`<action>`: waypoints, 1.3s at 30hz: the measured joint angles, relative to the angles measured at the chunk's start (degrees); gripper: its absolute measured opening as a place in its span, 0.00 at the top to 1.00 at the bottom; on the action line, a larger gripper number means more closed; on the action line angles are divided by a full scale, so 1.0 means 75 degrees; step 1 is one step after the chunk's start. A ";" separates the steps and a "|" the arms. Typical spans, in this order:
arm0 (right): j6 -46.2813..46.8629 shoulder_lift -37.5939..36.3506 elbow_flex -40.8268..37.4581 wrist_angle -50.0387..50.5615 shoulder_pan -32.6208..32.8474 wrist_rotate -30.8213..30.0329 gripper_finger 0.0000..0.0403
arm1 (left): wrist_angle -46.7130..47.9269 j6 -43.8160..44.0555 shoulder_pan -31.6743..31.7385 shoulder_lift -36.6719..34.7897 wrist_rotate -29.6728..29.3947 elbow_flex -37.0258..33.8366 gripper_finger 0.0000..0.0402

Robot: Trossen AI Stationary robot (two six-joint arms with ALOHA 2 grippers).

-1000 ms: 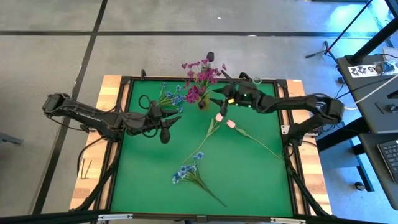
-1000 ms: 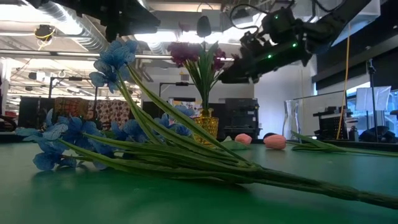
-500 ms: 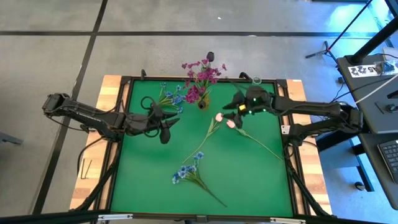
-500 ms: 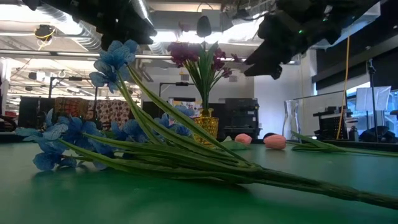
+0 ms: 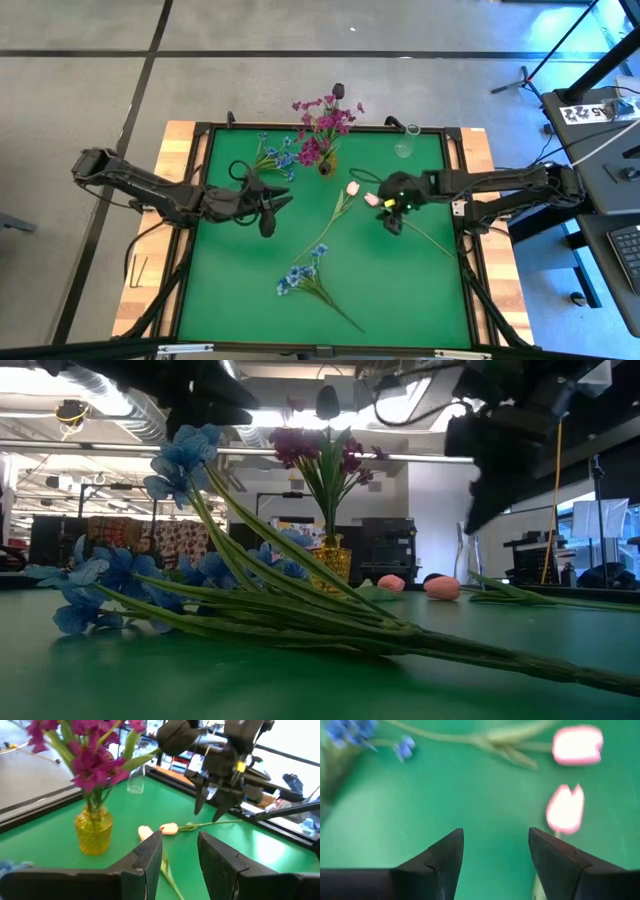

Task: Sort flowers into vase by color
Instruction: Put the right pink flower into the transparent vase

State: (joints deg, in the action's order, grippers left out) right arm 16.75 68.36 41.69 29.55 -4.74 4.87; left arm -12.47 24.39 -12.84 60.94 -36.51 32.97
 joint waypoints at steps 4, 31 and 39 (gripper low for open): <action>0.0555 0.0000 0.0000 0.0941 0.0256 -0.0296 0.45 | -0.0551 -0.0292 -0.0040 0.0316 -0.0006 0.0000 0.70; 0.1523 0.0073 -0.1599 0.0856 0.0337 -0.0927 0.45 | -0.2696 -0.0662 -0.0309 0.1393 -0.0007 0.0009 0.70; 0.1715 0.0070 -0.1891 0.0767 0.0334 -0.1261 0.45 | -0.3115 -0.0480 -0.0309 0.2370 -0.0144 0.0012 0.70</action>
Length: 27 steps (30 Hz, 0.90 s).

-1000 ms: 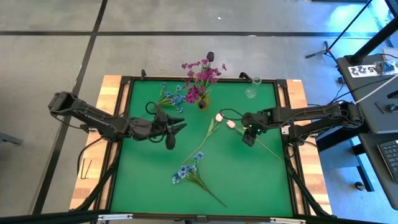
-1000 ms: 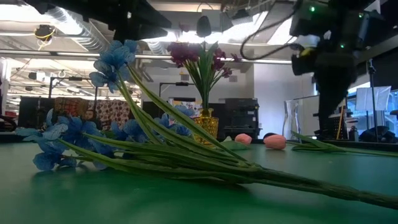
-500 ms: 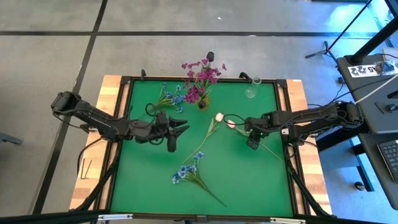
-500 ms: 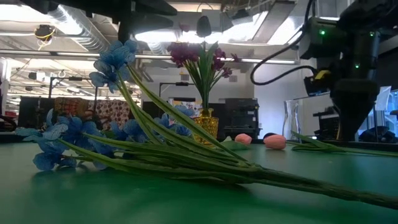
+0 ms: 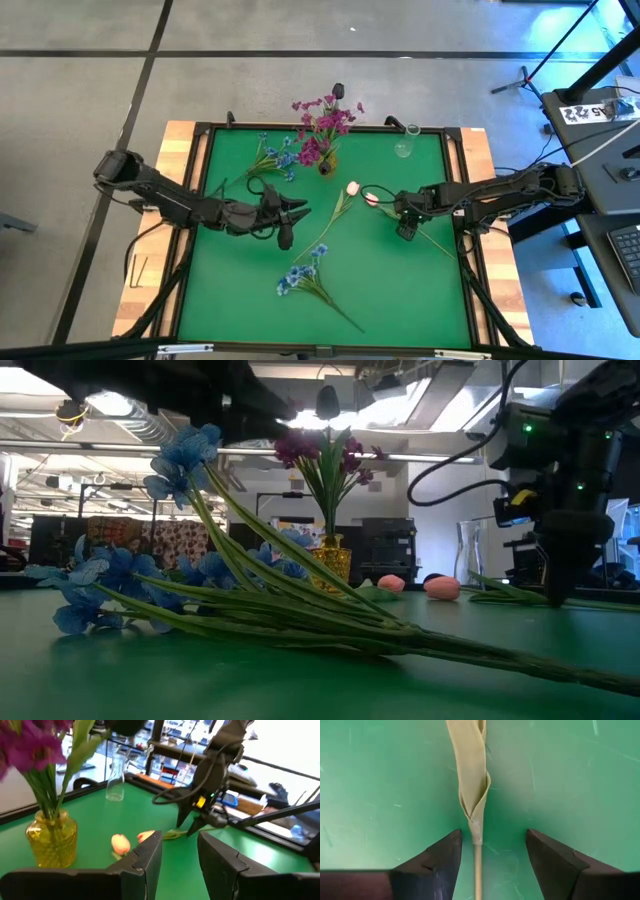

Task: Sort flowers into vase by color
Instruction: Put the right pink flower into the transparent vase

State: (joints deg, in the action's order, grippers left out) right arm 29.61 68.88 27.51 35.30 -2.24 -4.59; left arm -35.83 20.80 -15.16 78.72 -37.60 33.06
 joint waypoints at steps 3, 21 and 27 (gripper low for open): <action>0.0058 0.0000 -0.0003 0.0001 0.0000 -0.0031 0.45 | -0.0221 0.0006 0.0000 0.0395 -0.0115 0.0000 0.70; 0.0072 0.0000 -0.0012 -0.0189 -0.0003 -0.0168 0.86 | -0.0570 -0.0047 0.0032 0.0522 -0.0179 0.0000 0.70; 0.0070 0.0000 -0.0012 -0.0191 -0.0003 -0.0162 0.97 | -0.0560 -0.0050 0.0032 0.0522 -0.0179 0.0000 0.70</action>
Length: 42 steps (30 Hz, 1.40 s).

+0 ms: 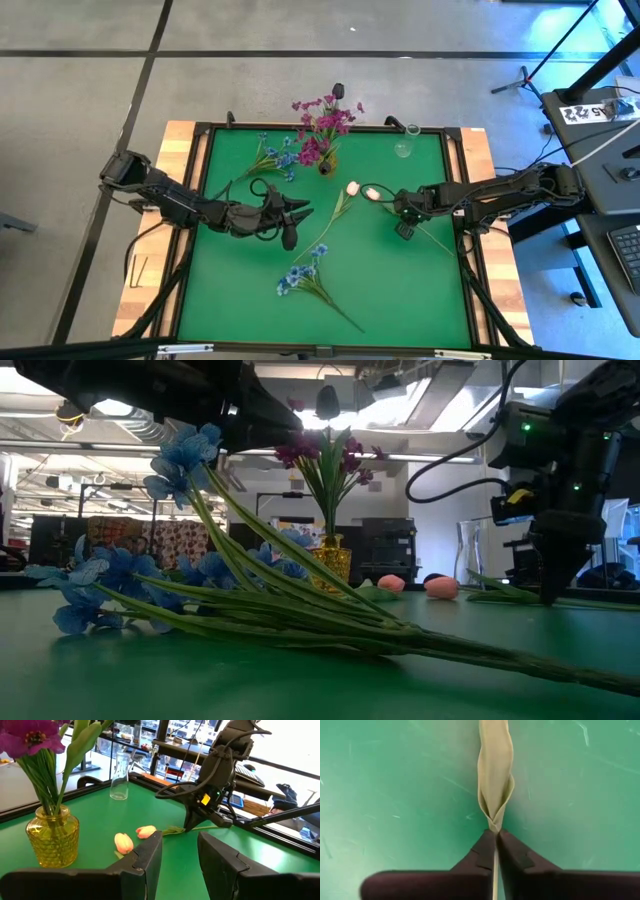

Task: Sort flowers into vase by color
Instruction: Put the right pink flower into the transparent vase

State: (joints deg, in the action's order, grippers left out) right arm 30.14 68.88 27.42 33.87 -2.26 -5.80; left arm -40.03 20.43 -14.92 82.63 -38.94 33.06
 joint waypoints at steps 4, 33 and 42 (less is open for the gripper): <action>0.0002 0.0000 0.0000 -0.0104 0.0000 0.0035 0.99 | 0.0004 0.0000 0.0000 0.0000 0.0000 0.0000 0.70; -0.1043 -0.2260 0.0000 -0.2153 0.0009 -0.0612 1.00 | 0.0076 -0.0207 0.0002 0.0000 0.0000 0.0000 0.70; -0.1837 -0.3818 0.0003 -0.3002 0.0006 -0.1964 1.00 | 0.0061 -0.0203 0.0189 0.0000 0.0003 0.0000 0.70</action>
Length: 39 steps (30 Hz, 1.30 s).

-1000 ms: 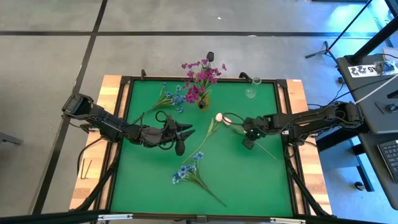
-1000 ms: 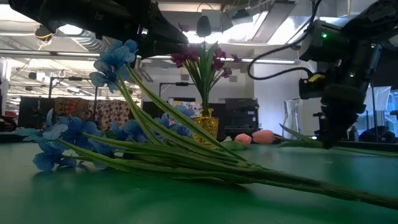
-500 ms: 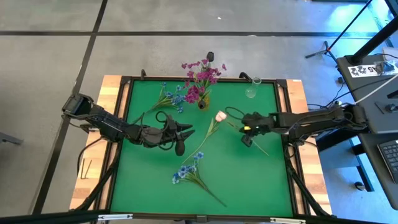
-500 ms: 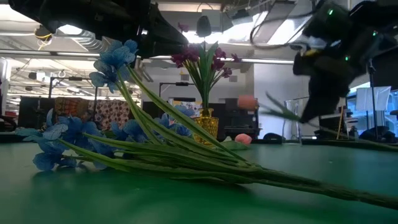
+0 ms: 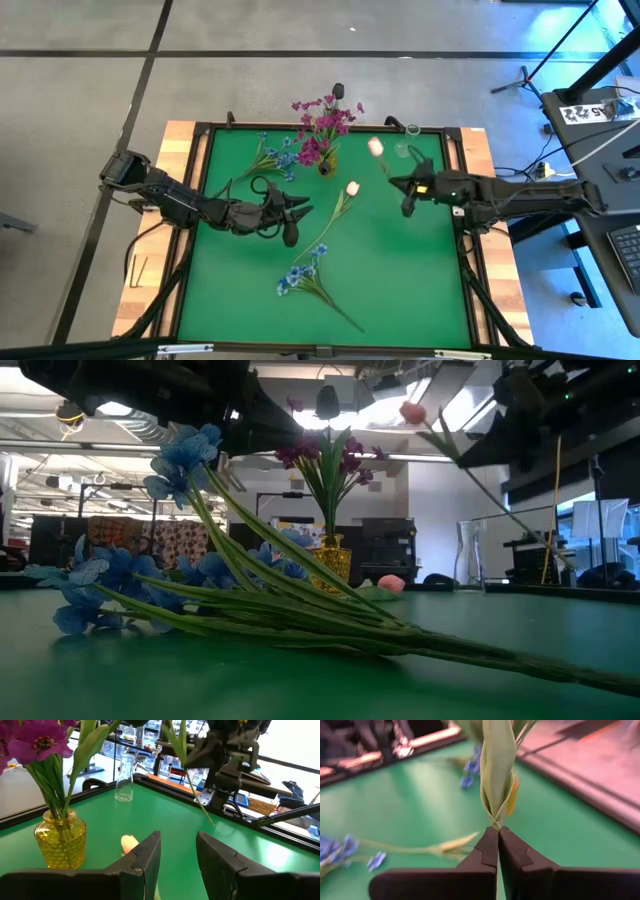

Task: Sort flowers into vase by color
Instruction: Put the right pink flower into the transparent vase

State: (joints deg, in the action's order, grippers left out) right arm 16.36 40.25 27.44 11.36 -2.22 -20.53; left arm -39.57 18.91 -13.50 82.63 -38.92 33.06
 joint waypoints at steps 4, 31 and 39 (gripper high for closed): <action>-0.0280 -0.0230 0.0000 -0.0289 0.0000 -0.0609 1.00 | -0.0009 0.0002 0.0050 0.0000 0.0000 0.0000 0.70; -0.3753 -0.0294 0.0003 -0.4313 -0.1081 -0.1939 1.00 | -0.0015 -0.0001 0.0056 0.0000 0.0000 0.0000 0.70; -0.3643 -0.0006 0.0003 -0.4858 -0.3007 -0.0114 1.00 | -0.0015 -0.0001 0.0056 0.0000 0.0000 0.0000 0.70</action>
State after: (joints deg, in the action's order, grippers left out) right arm -10.96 40.20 27.46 -25.08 -24.77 -21.39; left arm -39.68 18.90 -13.08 82.63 -38.92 33.06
